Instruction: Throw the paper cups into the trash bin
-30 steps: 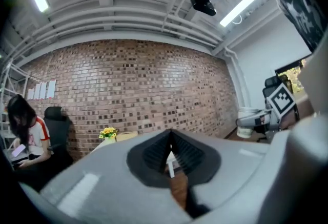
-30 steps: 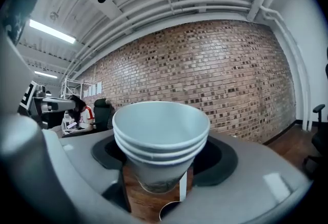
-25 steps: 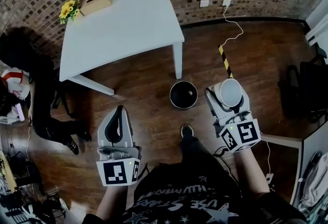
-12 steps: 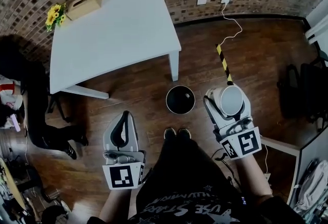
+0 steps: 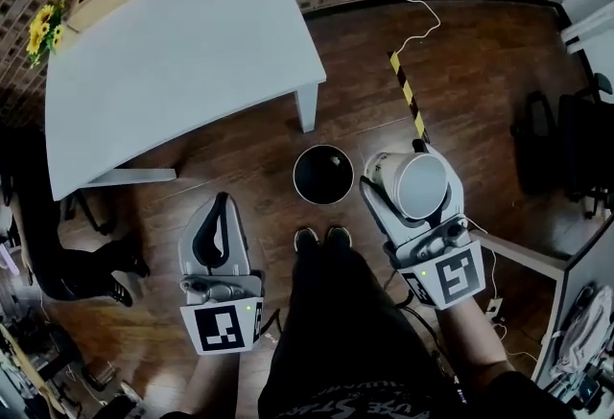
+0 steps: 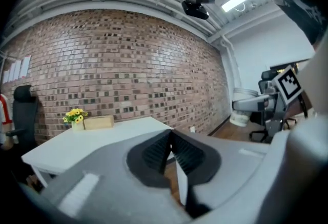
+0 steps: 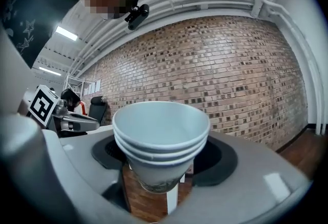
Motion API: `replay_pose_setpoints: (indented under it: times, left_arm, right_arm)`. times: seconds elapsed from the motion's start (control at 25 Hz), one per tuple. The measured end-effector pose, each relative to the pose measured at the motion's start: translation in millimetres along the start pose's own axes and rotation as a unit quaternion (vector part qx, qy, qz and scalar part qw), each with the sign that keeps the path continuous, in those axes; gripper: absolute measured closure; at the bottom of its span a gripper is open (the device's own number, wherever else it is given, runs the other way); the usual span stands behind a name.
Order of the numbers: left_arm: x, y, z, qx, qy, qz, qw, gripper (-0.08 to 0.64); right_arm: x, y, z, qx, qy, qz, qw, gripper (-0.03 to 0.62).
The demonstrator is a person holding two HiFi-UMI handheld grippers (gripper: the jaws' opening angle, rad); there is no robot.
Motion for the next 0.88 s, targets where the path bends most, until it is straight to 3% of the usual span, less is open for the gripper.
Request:
replay_pose_setpoints:
  times: [0.2, 0.4, 0.48, 0.88]
  left_arm:
    - [47, -14, -10, 0.029, 0.015, 0.023, 0.9992, 0.555]
    - [106, -22, -20, 0.029, 0.041, 0.058, 0.9971, 0.555]
    - [127, -18, -24, 0.044, 0.044, 0.076, 0.9952, 0.555]
    - [194, -19, -43, 0.053, 0.053, 0.118, 0.9902, 0.555]
  right_arm:
    - [41, -7, 5, -0.011, -0.006, 0.036, 0.999, 0.245]
    - [98, -11, 9, -0.02, -0.006, 0.038, 0.999, 0.245]
    - [118, -4, 14, -0.014, -0.017, 0.07, 0.997, 0.245]
    - [198, 20, 23, -0.007, -0.047, 0.132, 0.99, 0.245]
Point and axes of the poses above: the fingertips, and each gripper's own axes: y backward along the fingers, z to its left, x out of its underside, the point moved 10 cm from there along y, backward along the fingers, and after that the axes turned 15 degrees about -z, right-handed, at the moved point
